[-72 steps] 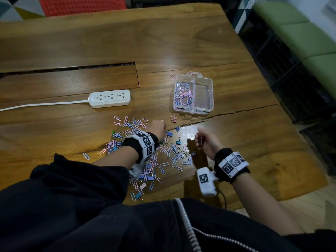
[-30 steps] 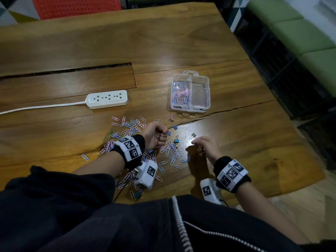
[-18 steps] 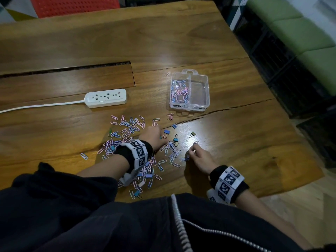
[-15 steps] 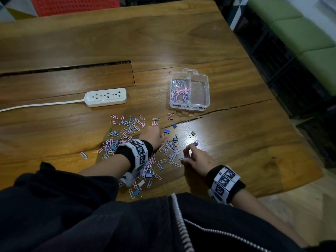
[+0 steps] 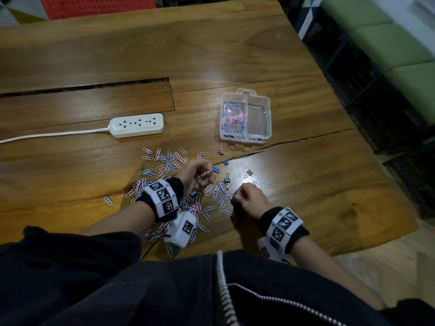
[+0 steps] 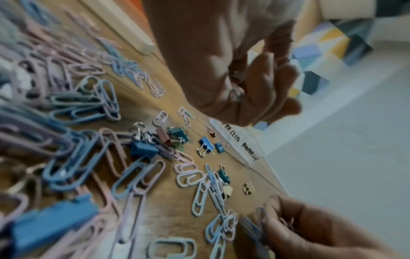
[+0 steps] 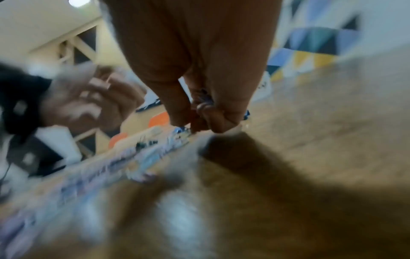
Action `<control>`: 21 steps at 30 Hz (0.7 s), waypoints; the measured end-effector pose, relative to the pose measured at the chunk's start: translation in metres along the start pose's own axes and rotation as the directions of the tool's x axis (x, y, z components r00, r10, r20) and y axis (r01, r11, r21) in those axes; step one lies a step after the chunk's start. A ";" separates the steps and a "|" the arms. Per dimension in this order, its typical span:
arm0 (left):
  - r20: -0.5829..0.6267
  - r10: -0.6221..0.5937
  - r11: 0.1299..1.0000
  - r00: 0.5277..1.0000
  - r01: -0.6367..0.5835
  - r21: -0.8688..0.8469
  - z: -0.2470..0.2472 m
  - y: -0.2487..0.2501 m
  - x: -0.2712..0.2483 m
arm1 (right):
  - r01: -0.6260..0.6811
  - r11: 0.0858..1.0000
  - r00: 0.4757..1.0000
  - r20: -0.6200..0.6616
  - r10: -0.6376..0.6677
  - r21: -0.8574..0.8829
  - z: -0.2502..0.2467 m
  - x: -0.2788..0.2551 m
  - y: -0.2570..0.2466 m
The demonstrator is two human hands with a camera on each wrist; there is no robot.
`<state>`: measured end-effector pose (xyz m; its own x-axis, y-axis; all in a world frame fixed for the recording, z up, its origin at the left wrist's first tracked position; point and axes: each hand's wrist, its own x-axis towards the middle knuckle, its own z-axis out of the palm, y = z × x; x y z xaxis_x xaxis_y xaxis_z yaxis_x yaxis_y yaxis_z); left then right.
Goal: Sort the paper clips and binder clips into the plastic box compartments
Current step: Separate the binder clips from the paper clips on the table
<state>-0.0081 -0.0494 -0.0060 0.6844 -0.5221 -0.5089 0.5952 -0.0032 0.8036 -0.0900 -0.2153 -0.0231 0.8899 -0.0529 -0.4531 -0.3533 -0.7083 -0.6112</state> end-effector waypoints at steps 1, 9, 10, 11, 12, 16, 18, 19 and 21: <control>0.009 0.000 0.998 1.000 0.001 -0.058 0.000 0.000 -0.001 | -0.031 0.991 0.999 -0.013 0.033 0.128 -0.002 -0.002 0.001; -0.123 0.074 0.697 0.990 0.037 0.716 0.017 -0.013 0.000 | -0.252 0.484 0.965 0.183 0.187 0.838 -0.019 -0.012 0.008; -0.093 0.097 0.539 0.991 0.026 0.842 0.019 -0.017 -0.001 | -0.287 0.416 0.955 0.223 0.195 0.863 -0.019 -0.012 0.009; -0.049 0.103 0.365 0.993 0.008 0.931 0.021 -0.021 0.000 | -0.312 0.365 0.947 0.257 0.193 0.877 -0.019 -0.012 0.009; -0.009 0.100 0.211 0.995 -0.012 0.977 0.023 -0.023 0.000 | -0.328 0.343 0.942 0.278 0.188 0.880 -0.019 -0.012 0.008; -0.005 0.128 0.058 0.992 -0.002 0.998 0.025 -0.030 -0.001 | -0.307 0.475 0.948 0.221 0.229 0.825 -0.013 -0.009 0.002; -0.042 0.136 0.108 0.990 0.027 0.994 0.025 -0.032 -0.003 | -0.231 0.722 0.970 0.096 0.224 0.652 -0.007 -0.006 -0.002; -0.059 0.142 0.138 0.988 0.040 0.990 0.024 -0.033 -0.005 | -0.164 0.850 0.984 0.020 0.178 0.501 -0.003 -0.005 -0.003; -0.055 0.149 0.145 0.987 0.033 0.989 0.022 -0.031 -0.008 | -0.018 0.982 0.998 -0.049 0.028 0.189 0.004 -0.003 -0.005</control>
<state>-0.0412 -0.0639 -0.0207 0.7874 -0.4690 -0.4001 -0.3073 -0.8612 0.4048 -0.0920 -0.2089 -0.0215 0.8929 -0.1069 -0.4374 -0.4174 -0.5611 -0.7148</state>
